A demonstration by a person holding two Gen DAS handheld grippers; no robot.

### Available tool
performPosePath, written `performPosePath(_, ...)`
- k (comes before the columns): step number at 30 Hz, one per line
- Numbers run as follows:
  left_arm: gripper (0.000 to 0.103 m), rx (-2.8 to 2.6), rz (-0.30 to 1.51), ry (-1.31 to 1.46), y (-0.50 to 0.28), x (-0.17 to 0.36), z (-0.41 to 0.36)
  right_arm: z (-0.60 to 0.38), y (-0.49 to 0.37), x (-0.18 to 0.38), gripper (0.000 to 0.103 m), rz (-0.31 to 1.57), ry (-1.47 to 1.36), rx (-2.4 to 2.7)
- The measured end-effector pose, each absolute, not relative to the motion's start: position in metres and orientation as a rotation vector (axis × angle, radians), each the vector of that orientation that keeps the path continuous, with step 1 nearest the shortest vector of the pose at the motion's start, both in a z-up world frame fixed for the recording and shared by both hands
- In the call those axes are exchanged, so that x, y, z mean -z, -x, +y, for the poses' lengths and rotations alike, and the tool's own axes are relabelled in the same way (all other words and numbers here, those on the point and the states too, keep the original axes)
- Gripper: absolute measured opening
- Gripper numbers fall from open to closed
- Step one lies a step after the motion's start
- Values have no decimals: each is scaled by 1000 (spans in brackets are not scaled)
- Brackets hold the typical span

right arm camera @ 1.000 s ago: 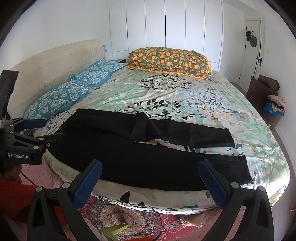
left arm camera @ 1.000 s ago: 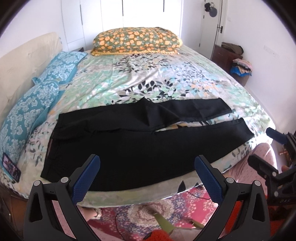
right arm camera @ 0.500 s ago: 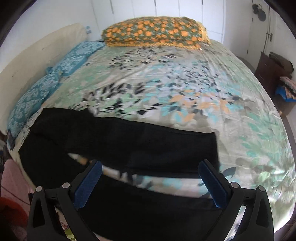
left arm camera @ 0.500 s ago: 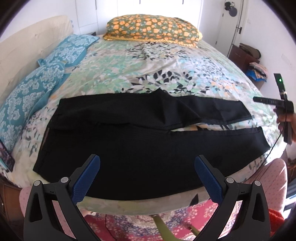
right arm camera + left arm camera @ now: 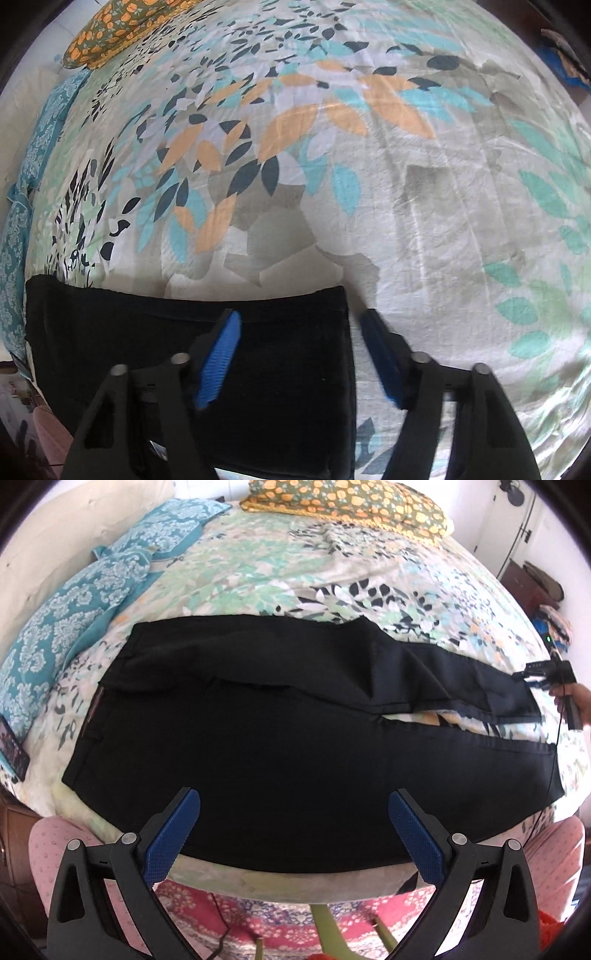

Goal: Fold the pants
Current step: 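Move the right tool to the trouser leg hems and grasp them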

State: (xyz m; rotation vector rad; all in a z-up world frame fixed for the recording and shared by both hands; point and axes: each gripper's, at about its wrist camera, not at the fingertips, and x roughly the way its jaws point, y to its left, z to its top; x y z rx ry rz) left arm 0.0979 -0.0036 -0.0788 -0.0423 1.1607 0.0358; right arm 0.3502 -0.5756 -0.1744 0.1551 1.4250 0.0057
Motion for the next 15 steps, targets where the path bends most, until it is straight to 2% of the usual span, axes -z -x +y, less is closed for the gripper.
performPosePath(1,102,-31,1170,39,-100,81,-6,-571,-354,168,11,1406,-92,-4)
performPosePath(7,102,-17,1145,3,-109,80,-23,-569,-373,69,11,1010,46,77)
performPosePath(9,102,-9,1129,1,-112,79,-28,-573,-380,78,11,1021,49,109)
performPosePath(15,102,-38,1203,-17,-122,103,-30,-572,-375,158,11,1143,105,211)
